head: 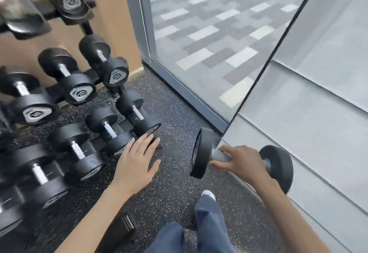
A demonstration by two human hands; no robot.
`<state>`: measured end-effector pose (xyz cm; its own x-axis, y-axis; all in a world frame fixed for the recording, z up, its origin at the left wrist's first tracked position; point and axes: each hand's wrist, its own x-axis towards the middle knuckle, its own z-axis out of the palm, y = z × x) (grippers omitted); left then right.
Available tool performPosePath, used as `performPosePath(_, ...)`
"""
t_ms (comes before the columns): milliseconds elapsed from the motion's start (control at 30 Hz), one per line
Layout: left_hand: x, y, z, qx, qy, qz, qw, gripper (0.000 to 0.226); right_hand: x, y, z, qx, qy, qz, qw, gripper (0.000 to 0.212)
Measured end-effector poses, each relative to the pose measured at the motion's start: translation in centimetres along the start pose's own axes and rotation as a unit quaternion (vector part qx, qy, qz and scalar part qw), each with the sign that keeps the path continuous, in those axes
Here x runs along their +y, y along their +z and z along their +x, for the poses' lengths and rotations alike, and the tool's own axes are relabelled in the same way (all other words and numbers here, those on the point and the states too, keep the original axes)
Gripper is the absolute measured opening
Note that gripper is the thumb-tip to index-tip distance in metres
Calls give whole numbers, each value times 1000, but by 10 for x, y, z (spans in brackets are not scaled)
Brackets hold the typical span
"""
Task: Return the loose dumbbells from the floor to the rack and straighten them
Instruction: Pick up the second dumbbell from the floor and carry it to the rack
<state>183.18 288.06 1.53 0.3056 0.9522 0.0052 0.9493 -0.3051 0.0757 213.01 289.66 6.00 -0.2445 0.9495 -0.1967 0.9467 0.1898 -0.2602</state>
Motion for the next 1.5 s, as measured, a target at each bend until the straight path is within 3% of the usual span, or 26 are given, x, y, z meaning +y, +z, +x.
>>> performPosePath(200,-4,11,29,-26,-80,-7,996,56,13,1,84,-17,-101,-29,994,85)
performPosePath(367,0,-5,86,31,-129,-10,991,52,21,-28,155,-34,-180,-56,981,57)
performPosePath(467,-4,-18,116,74,-156,1,985,49,23,-44,197,-20,-215,-70,974,70)
performPosePath(633,-20,-27,146,113,-192,11,975,49,15,-71,249,-18,-230,-76,970,55)
performPosePath(767,-43,-18,169,90,-223,6,971,51,8,-73,297,7,-253,-73,965,75)
performPosePath(900,-78,-8,194,61,-231,1,971,52,-11,-72,350,64,-291,-64,953,80)
performPosePath(1067,-162,-24,228,76,-262,13,962,53,-63,-92,432,78,-330,-83,937,95)
performPosePath(1500,-283,-51,275,117,-318,12,941,54,-179,-127,580,83,-410,-65,906,88)
